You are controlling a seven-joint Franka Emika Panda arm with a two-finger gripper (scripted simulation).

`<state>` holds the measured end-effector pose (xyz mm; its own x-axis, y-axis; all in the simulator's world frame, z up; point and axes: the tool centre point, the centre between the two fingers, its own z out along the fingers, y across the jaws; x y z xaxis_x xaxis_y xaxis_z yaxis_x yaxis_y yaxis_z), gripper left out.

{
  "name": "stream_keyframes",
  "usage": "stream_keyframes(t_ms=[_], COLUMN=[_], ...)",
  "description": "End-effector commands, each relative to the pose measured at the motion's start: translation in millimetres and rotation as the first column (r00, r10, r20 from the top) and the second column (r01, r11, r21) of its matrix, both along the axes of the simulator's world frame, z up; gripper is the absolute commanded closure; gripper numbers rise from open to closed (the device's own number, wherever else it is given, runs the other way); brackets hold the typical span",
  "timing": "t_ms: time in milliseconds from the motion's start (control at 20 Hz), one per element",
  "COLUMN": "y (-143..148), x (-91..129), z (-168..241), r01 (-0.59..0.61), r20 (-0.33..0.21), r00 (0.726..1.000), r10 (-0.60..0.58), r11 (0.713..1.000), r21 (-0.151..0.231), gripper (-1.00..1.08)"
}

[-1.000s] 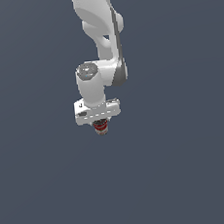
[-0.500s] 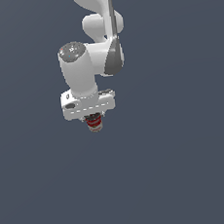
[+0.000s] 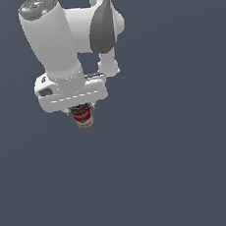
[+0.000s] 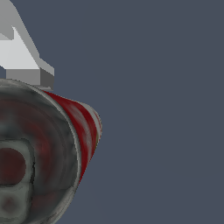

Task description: Pick up the object and move it to a goal position.

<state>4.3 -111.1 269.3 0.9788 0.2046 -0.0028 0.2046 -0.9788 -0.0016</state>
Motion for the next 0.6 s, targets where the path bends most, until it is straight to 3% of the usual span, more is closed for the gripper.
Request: stream_keyframes(t_ms=[0,550], y=[-7,-29], x=[7,34], z=[25,100], r01=[0.000,0.000], r20=[0.003,0.003], r00=[1.000,1.000], r10=[0.000,0.000], r11=[1.000,1.000], r21=[0.000,0.000], gripper=[1.08,1.08])
